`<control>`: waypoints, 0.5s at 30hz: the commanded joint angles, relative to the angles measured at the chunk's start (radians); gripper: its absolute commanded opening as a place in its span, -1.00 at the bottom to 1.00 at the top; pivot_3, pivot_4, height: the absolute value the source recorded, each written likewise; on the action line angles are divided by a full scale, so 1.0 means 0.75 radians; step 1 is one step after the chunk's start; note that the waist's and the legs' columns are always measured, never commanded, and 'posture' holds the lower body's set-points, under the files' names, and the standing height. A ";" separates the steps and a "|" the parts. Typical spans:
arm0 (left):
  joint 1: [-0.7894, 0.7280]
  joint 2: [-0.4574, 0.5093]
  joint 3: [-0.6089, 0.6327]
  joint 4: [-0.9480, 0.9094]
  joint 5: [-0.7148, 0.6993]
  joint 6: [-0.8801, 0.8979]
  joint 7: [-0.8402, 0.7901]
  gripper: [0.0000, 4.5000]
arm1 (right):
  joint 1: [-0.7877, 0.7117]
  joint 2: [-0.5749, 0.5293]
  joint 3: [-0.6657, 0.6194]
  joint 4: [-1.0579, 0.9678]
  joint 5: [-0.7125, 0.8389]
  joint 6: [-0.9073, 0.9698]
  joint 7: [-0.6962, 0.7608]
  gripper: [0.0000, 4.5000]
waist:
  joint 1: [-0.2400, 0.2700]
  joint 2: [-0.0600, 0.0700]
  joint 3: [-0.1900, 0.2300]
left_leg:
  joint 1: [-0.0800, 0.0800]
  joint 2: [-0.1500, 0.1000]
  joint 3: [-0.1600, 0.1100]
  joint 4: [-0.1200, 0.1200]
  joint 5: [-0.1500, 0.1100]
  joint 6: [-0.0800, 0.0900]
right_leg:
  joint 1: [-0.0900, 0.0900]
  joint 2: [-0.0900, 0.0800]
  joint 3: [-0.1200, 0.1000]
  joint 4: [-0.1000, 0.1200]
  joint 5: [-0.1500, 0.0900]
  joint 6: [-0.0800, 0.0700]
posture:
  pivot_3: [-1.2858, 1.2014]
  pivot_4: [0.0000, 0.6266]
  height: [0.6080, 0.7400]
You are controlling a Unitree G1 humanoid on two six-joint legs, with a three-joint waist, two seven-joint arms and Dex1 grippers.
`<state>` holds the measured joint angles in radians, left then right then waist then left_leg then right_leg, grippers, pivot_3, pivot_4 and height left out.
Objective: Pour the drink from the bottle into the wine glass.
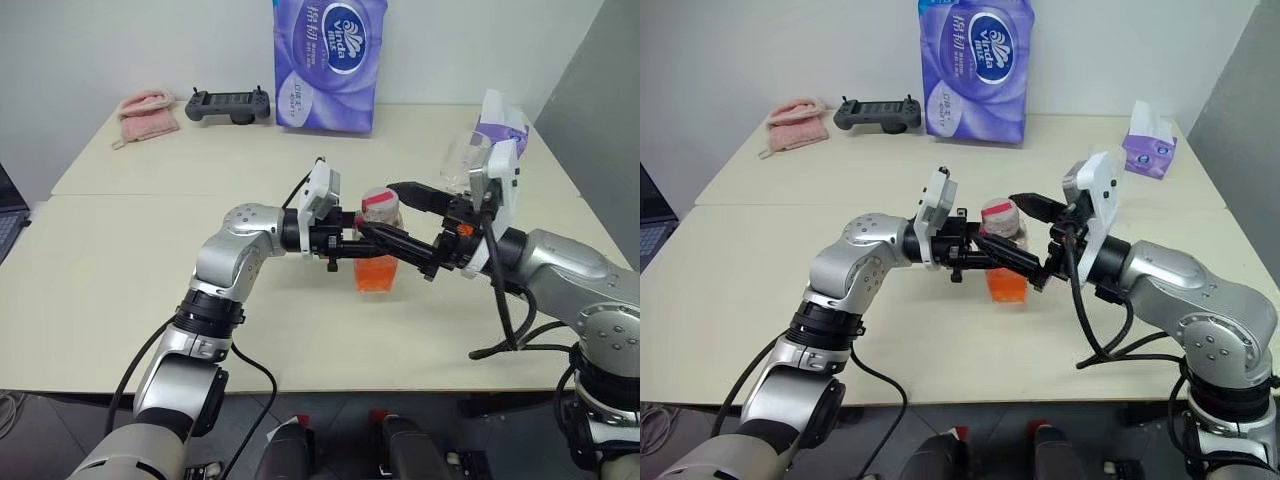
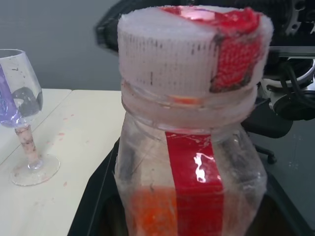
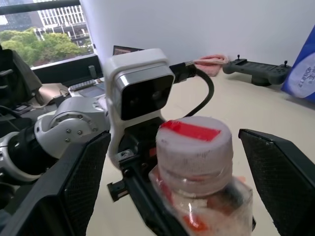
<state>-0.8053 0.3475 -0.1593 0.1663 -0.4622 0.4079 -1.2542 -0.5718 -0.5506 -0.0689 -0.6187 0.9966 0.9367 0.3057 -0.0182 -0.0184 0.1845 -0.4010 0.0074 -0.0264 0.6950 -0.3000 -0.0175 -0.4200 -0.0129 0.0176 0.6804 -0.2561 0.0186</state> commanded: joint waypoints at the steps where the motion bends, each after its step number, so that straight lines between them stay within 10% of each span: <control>1: -0.037 0.000 0.026 -0.042 -0.014 -0.016 0.001 -0.22 | -0.033 0.012 0.012 0.006 -0.053 -0.060 0.020 0.99 | 0.000 0.000 0.000 | 0.000 0.000 0.000 0.000 0.000 0.000 | 0.000 0.000 0.000 0.000 0.000 0.000 | 0.03 -0.52 1.00; 10: -0.027 0.006 0.022 -0.052 -0.011 -0.013 0.005 -0.22 | -0.061 0.048 -0.001 0.024 -0.053 -0.077 0.012 -0.19 | 0.000 0.000 0.000 | 0.000 0.000 0.000 0.000 0.000 0.000 | 0.000 0.000 0.000 0.000 0.000 0.000 | 0.03 -0.52 1.00; 15: -0.033 0.005 0.022 -0.039 -0.005 -0.018 -0.004 -0.22 | -0.099 0.123 -0.069 0.050 0.061 -0.055 -0.084 -0.19 | -0.001 0.000 0.000 | 0.000 0.000 0.000 0.000 0.000 0.000 | 0.000 0.000 0.000 0.000 0.000 0.000 | 0.03 -0.52 1.00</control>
<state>-0.8059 0.3526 -0.1425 0.1663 -0.4631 0.4055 -1.2517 -0.6022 -0.4790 -0.0627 -0.5721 0.9840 0.9114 0.2819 -0.0188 -0.0184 0.1845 -0.4009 0.0077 -0.0263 0.6950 -0.3000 -0.0175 -0.4200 -0.0129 0.0178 0.6805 -0.2560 0.0186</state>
